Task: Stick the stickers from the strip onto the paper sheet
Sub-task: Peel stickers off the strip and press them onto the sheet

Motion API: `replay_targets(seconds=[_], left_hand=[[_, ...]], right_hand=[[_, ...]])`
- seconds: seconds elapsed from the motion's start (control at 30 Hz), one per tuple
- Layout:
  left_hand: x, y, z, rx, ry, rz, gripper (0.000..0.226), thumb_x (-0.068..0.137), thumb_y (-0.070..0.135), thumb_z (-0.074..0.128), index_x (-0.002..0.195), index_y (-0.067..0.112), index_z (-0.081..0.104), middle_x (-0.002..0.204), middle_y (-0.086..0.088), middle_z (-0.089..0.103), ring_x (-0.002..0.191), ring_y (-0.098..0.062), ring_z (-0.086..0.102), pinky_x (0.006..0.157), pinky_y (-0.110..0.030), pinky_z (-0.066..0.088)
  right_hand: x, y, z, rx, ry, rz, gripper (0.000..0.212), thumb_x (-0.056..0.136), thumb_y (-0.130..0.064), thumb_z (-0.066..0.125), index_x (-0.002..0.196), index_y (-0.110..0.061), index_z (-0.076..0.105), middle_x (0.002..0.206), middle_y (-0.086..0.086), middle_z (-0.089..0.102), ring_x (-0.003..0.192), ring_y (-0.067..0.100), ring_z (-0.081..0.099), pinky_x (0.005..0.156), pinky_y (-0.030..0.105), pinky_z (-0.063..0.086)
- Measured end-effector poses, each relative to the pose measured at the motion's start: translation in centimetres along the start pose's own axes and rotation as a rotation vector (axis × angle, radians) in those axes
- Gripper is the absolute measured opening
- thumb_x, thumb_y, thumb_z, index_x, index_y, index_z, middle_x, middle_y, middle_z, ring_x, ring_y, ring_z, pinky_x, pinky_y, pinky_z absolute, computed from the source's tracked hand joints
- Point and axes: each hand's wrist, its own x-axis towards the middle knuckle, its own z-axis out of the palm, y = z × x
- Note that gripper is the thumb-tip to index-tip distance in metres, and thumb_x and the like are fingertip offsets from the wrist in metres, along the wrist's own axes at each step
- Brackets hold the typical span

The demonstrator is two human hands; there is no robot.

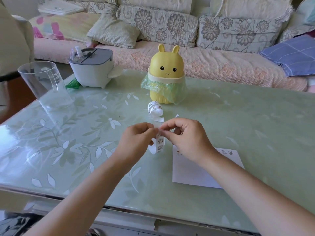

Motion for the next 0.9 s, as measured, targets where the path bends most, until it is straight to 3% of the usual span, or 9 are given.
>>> replay_targets(seconds=[0.13, 0.23, 0.4, 0.57, 0.77, 0.9], left_hand=[[-0.1, 0.2, 0.1, -0.005, 0.026, -0.043, 0.023, 0.091, 0.026, 0.059, 0.078, 0.014, 0.075, 0.078, 0.003, 0.072, 0.062, -0.007, 0.057, 0.054, -0.011, 0.038], [-0.2, 0.3, 0.1, -0.041, 0.054, -0.079, 0.022, 0.089, 0.024, 0.062, 0.075, 0.013, 0.076, 0.076, 0.001, 0.071, 0.063, -0.01, 0.056, 0.062, -0.02, 0.039], [-0.4, 0.5, 0.1, -0.113, 0.072, -0.151, 0.018, 0.087, 0.022, 0.064, 0.078, 0.013, 0.077, 0.076, -0.001, 0.071, 0.064, -0.012, 0.057, 0.061, -0.022, 0.038], [-0.4, 0.7, 0.1, -0.127, 0.081, -0.208, 0.019, 0.086, 0.023, 0.063, 0.08, 0.011, 0.076, 0.084, -0.008, 0.072, 0.067, -0.015, 0.057, 0.06, -0.023, 0.037], [-0.4, 0.8, 0.0, -0.139, 0.072, -0.236, 0.017, 0.087, 0.027, 0.064, 0.079, 0.019, 0.077, 0.088, -0.004, 0.075, 0.069, -0.015, 0.058, 0.062, -0.023, 0.038], [-0.4, 0.8, 0.0, -0.13, 0.081, -0.258, 0.019, 0.087, 0.026, 0.062, 0.075, 0.016, 0.075, 0.082, -0.002, 0.075, 0.068, -0.015, 0.059, 0.064, -0.026, 0.038]], right_hand=[[-0.2, 0.0, 0.1, -0.127, 0.043, -0.11, 0.013, 0.083, -0.02, 0.081, 0.089, -0.032, 0.08, 0.064, -0.028, 0.061, 0.053, 0.013, 0.05, 0.056, 0.018, 0.042], [-0.2, 0.6, 0.5, -0.25, 0.095, -0.232, 0.014, 0.082, -0.023, 0.081, 0.092, -0.033, 0.08, 0.065, -0.022, 0.059, 0.055, 0.014, 0.05, 0.055, 0.023, 0.043], [-0.4, 0.9, 1.1, -0.387, 0.174, -0.356, 0.008, 0.084, -0.029, 0.078, 0.09, -0.033, 0.08, 0.073, -0.025, 0.055, 0.053, 0.001, 0.043, 0.051, 0.022, 0.037], [-0.4, 1.1, 1.4, -0.413, 0.187, -0.399, 0.006, 0.085, -0.026, 0.076, 0.088, -0.032, 0.076, 0.08, -0.018, 0.064, 0.052, 0.008, 0.045, 0.048, 0.03, 0.044], [-0.4, 1.4, 1.4, -0.408, 0.204, -0.38, 0.012, 0.085, -0.027, 0.077, 0.095, -0.033, 0.079, 0.075, -0.025, 0.056, 0.052, 0.008, 0.044, 0.05, 0.021, 0.037], [-0.4, 1.3, 1.5, -0.446, 0.24, -0.443, 0.006, 0.085, -0.025, 0.078, 0.088, -0.03, 0.079, 0.082, -0.016, 0.067, 0.058, 0.002, 0.039, 0.048, 0.023, 0.039]])
